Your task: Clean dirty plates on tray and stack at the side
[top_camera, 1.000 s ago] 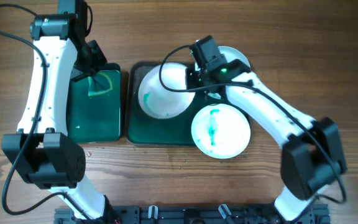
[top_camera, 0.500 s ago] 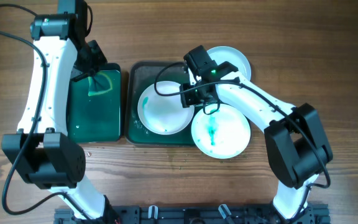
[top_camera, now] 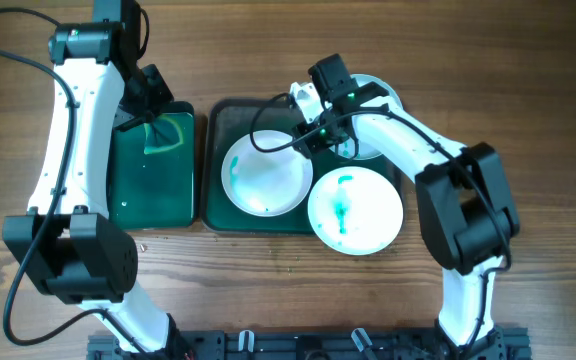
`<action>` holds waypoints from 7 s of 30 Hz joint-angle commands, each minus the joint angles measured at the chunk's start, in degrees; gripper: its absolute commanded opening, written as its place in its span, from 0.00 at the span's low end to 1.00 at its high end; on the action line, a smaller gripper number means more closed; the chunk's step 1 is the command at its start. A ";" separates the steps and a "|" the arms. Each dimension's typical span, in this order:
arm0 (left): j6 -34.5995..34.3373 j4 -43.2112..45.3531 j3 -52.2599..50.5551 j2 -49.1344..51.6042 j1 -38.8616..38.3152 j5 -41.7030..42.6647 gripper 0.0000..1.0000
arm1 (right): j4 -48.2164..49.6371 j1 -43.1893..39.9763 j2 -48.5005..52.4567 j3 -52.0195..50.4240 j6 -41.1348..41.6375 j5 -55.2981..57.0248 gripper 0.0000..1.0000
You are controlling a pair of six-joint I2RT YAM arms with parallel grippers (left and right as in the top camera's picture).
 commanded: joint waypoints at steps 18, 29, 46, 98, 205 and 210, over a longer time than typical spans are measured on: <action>-0.57 0.59 0.37 0.13 -0.22 3.04 0.04 | -1.88 2.03 3.23 1.11 28.65 8.33 0.04; -1.27 0.61 0.37 0.85 -4.76 4.83 0.04 | -6.84 1.97 3.23 1.11 50.95 13.07 0.04; -4.24 26.56 -17.88 5.01 -17.38 9.53 0.04 | -4.35 1.97 3.30 -1.44 47.74 11.98 0.04; 10.64 38.95 -21.24 10.34 -19.80 10.05 0.04 | -3.50 1.97 3.30 -1.44 45.75 12.02 0.04; 2.40 3.87 -9.01 -10.99 -1.75 2.91 0.04 | -6.03 3.37 -21.49 -1.31 29.79 1.49 0.04; 2.21 4.33 -9.01 -10.86 -4.74 2.91 0.04 | -9.60 -15.45 -21.86 -1.31 29.73 -7.74 0.04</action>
